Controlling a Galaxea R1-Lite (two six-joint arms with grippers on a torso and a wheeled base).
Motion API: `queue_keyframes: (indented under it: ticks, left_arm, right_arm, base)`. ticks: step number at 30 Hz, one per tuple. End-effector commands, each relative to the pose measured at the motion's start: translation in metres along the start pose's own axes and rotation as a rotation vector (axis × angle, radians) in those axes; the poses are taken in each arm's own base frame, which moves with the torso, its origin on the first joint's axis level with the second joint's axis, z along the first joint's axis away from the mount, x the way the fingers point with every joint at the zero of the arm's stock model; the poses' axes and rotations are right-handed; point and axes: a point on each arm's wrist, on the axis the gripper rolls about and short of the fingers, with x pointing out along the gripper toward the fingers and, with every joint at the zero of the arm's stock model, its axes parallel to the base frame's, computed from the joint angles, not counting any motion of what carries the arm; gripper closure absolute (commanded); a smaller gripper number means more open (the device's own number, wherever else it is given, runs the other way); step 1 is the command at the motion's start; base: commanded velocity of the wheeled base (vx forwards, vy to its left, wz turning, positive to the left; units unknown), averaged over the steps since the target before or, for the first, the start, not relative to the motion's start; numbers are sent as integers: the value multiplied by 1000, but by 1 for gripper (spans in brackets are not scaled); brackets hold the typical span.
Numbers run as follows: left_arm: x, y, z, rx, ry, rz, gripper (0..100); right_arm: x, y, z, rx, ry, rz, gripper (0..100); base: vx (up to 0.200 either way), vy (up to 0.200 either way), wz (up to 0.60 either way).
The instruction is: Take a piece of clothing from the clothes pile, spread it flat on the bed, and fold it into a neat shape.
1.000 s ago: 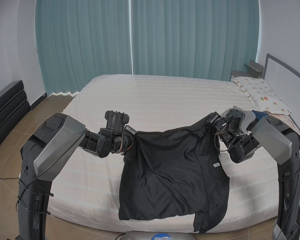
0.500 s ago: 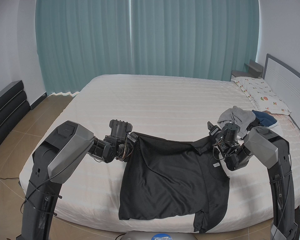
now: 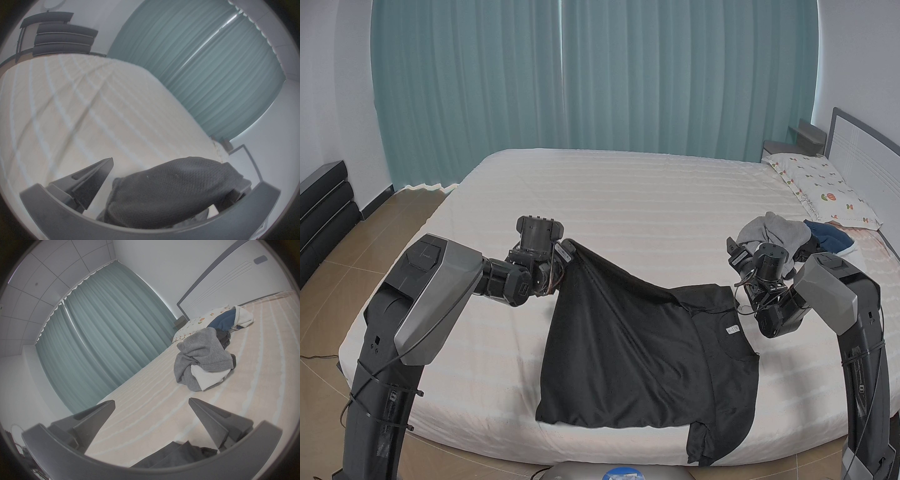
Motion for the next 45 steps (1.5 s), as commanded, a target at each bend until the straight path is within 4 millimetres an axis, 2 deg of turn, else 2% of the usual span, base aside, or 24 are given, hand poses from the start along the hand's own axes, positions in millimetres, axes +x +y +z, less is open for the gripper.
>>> queue_keyframes:
  ticks: [1,3,6,10,15,21,24,25,27,29,30,31,32,34,38,43,45]
  left_arm:
    - [21,-9,8,-20,-127,-14,0]
    - [32,2,-5,-11,-108,7,0]
    - [43,16,-21,10,-76,47,0]
    - [45,29,-30,57,-4,139,0]
    - [40,41,-37,92,88,256,0]
    - [40,44,-36,96,104,280,0]
    - [36,44,-30,69,95,285,0]
    - [30,44,-22,47,96,287,0]
    - [25,44,-18,34,113,285,0]
    - [1,41,1,-19,185,239,0]
    - [-7,40,8,-38,213,223,0]
    - [-7,40,8,-38,213,223,0]
    - [-24,38,20,-81,282,177,0]
    - [-36,40,28,-109,339,148,0]
    - [-47,54,26,-118,460,138,0]
    - [-46,73,16,-81,501,177,0]
    - [-47,74,15,-81,504,181,0]
  right_arm:
    - [1,-3,5,18,-12,2,0]
    - [-3,-7,-5,8,22,-9,0]
    - [-5,-9,-8,4,36,-13,0]
    - [-10,-12,-15,-4,71,-19,0]
    - [-23,-19,-25,-16,160,-10,0]
    - [-27,-19,-30,-21,188,-7,0]
    - [-32,-21,-31,-26,213,-10,0]
    - [-35,-20,-29,-26,231,2,0]
    - [-37,-20,-28,-26,249,11,0]
    - [-43,-16,-25,-25,282,37,0]
    - [-44,-15,-25,-25,287,43,0]
    - [-44,-15,-25,-25,287,43,0]
    - [-48,-13,-28,-28,301,45,0]
    - [-50,-14,-30,-30,310,41,0]
    - [-55,-13,-35,-34,342,51,0]
    - [-56,-13,-36,-32,362,67,0]
    - [-55,-13,-35,-32,361,68,0]
  base:
    - [0,0,0]
    - [0,0,0]
    - [0,0,0]
    - [0,0,0]
    - [0,0,0]
    - [0,0,0]
    - [0,0,0]
    - [0,0,0]
    - [0,0,0]
    - [0,0,0]
    - [0,0,0]
    - [0,0,0]
    - [0,0,0]
    - [0,0,0]
    - [0,0,0]
    - [0,0,0]
    - [0,0,0]
